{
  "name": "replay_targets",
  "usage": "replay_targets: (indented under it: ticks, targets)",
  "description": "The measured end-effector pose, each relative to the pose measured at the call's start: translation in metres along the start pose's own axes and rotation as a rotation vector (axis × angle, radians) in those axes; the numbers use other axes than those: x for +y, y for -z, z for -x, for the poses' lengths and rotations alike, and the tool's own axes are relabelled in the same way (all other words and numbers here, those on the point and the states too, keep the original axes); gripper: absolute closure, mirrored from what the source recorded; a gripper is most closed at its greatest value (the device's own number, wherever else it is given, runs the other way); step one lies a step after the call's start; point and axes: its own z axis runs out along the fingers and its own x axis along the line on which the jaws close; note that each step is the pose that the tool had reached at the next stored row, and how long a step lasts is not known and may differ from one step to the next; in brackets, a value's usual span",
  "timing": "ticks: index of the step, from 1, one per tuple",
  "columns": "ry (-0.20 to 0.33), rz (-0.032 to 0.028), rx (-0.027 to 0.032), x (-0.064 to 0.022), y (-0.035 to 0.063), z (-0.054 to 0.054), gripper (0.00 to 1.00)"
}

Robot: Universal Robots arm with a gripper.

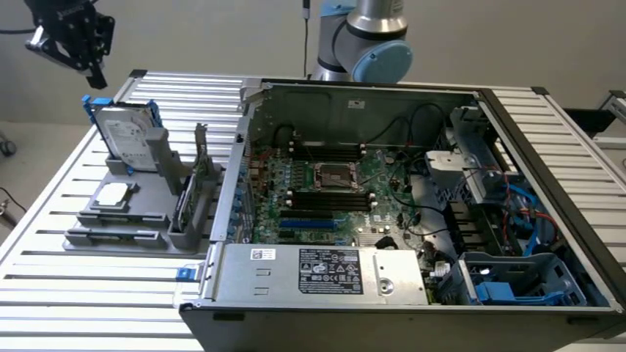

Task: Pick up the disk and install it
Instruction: 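Pick up the disk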

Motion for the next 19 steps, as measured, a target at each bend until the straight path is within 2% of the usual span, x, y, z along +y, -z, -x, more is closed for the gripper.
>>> replay_targets:
  ticks: [10,14,16,19]
  targets:
    - [0.173,-0.0066,-0.0026,0.0001,-0.0033,0.0001,0.89]
    - [0.23,-0.0074,-0.0036,0.0001,-0.0039,0.0002,0.89]
    - [0.249,-0.0026,-0.0035,0.0001,-0.0042,0.0002,0.89]
    - [0.27,0.0157,-0.0001,0.0001,-0.004,0.0002,0.89]
